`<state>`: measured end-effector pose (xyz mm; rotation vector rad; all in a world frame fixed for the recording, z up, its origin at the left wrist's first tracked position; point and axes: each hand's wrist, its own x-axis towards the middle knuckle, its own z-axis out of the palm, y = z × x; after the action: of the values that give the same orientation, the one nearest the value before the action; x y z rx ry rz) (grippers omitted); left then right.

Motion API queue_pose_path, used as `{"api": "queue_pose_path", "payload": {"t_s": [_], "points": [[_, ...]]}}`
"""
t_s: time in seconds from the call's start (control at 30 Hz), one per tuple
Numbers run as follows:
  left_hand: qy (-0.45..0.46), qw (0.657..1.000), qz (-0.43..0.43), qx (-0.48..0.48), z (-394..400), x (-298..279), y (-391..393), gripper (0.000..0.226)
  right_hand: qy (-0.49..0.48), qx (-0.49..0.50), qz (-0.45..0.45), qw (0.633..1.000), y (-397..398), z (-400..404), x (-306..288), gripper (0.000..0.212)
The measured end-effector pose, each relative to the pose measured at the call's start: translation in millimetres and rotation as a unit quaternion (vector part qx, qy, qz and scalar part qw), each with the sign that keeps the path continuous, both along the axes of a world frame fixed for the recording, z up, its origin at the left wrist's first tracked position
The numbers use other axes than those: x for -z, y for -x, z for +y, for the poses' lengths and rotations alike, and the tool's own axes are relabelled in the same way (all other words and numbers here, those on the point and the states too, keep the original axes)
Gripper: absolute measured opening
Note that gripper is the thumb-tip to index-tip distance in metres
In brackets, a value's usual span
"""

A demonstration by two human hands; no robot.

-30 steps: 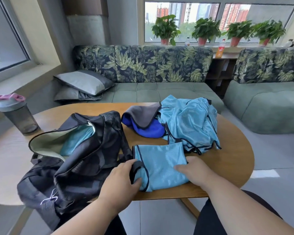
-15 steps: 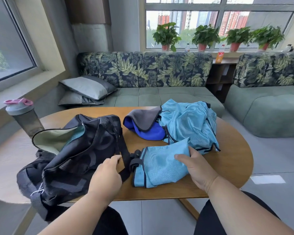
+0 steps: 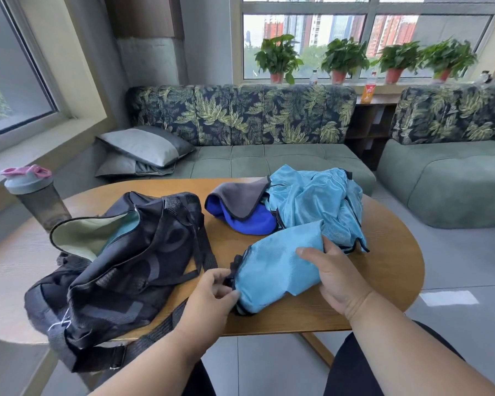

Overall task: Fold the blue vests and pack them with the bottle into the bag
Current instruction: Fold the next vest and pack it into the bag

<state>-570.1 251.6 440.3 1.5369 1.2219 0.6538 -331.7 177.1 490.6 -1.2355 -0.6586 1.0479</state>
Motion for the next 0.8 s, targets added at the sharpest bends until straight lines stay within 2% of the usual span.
{"api": "queue_pose_path", "payload": {"t_s": [0.1,0.17,0.27,0.37,0.43,0.5,0.6,0.63,0.73,0.8], "points": [[0.044,0.999,-0.025,-0.002,6,4,13,0.039,-0.015,0.002,0.053,0.998,-1,2,-5,0.036],[0.027,1.000,-0.002,0.009,6,4,17,0.041,-0.022,0.000,0.069,0.997,0,3,-7,0.037],[-0.080,0.996,0.024,0.037,1,-1,12,0.053,-0.025,-0.010,0.086,0.996,2,5,-12,0.040],[-0.207,0.964,0.107,0.126,-7,-11,-1,0.090,-0.028,-0.032,0.088,0.995,9,8,-20,0.042],[-0.247,0.946,0.154,0.145,-12,-15,-12,0.108,-0.035,-0.052,0.091,0.994,16,9,-26,0.045],[-0.268,0.942,0.155,0.126,-13,-13,-20,0.100,-0.047,-0.074,0.098,0.991,22,9,-33,0.046],[-0.308,0.936,0.139,0.104,-12,-13,-24,0.061,-0.050,-0.081,0.108,0.990,32,9,-43,0.044],[-0.328,0.930,0.133,0.095,-12,-14,-23,0.059,-0.045,-0.080,0.108,0.990,34,9,-45,0.044],[-0.364,0.921,0.111,0.080,-14,-16,-24,0.080,-0.026,-0.083,0.099,0.991,42,8,-48,0.044],[-0.313,0.941,0.093,0.083,-14,-22,-23,0.084,-0.015,-0.087,0.088,0.992,48,9,-49,0.042]]}}
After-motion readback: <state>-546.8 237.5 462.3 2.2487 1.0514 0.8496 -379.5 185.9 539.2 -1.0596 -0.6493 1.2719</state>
